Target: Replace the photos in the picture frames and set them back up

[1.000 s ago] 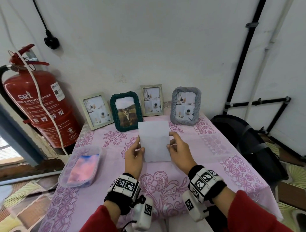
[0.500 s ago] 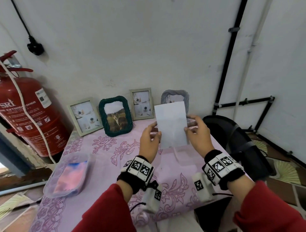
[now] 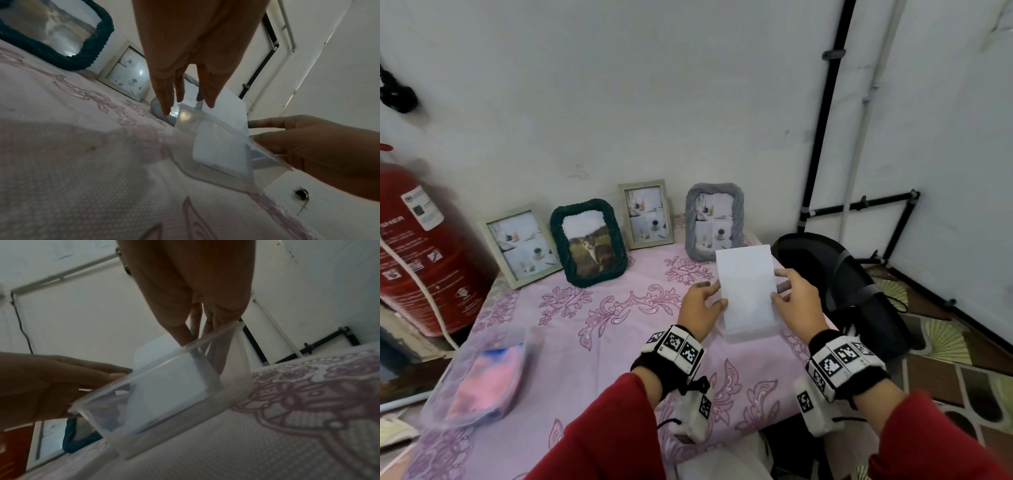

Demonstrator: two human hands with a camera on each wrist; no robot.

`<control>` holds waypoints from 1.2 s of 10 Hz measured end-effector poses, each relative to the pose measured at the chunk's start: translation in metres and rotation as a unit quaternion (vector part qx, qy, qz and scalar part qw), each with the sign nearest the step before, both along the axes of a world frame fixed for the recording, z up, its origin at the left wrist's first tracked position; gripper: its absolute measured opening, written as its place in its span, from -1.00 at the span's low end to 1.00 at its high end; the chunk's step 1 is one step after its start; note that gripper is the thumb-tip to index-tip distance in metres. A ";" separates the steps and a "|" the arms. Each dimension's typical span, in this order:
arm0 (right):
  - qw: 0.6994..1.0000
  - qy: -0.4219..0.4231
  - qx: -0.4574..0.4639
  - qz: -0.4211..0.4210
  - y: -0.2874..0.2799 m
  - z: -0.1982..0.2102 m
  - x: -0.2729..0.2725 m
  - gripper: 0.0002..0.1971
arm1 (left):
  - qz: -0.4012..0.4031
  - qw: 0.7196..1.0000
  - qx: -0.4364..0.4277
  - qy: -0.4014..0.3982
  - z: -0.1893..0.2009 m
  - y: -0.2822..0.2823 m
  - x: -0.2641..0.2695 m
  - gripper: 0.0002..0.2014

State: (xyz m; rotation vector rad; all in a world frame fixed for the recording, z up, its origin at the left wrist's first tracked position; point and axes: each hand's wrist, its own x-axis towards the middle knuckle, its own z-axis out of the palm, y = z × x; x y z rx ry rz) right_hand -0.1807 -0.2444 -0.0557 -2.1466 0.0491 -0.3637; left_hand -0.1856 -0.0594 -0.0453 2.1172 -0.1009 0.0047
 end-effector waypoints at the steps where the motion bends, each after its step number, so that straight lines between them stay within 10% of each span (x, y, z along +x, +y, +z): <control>1: 0.999 0.012 -0.027 0.016 0.000 -0.003 0.001 -0.58 | -0.002 1.000 0.009 -0.006 -0.005 -0.001 -0.002 -0.47; 8: 0.976 0.097 -0.194 0.005 0.003 0.004 0.004 -0.45 | -0.013 1.000 -0.002 0.006 -0.012 -0.005 -0.003 -0.32; 12: 0.999 -0.042 0.018 0.015 0.014 0.025 -0.067 -0.64 | 0.095 0.988 -0.120 -0.016 -0.007 0.019 -0.054 -0.48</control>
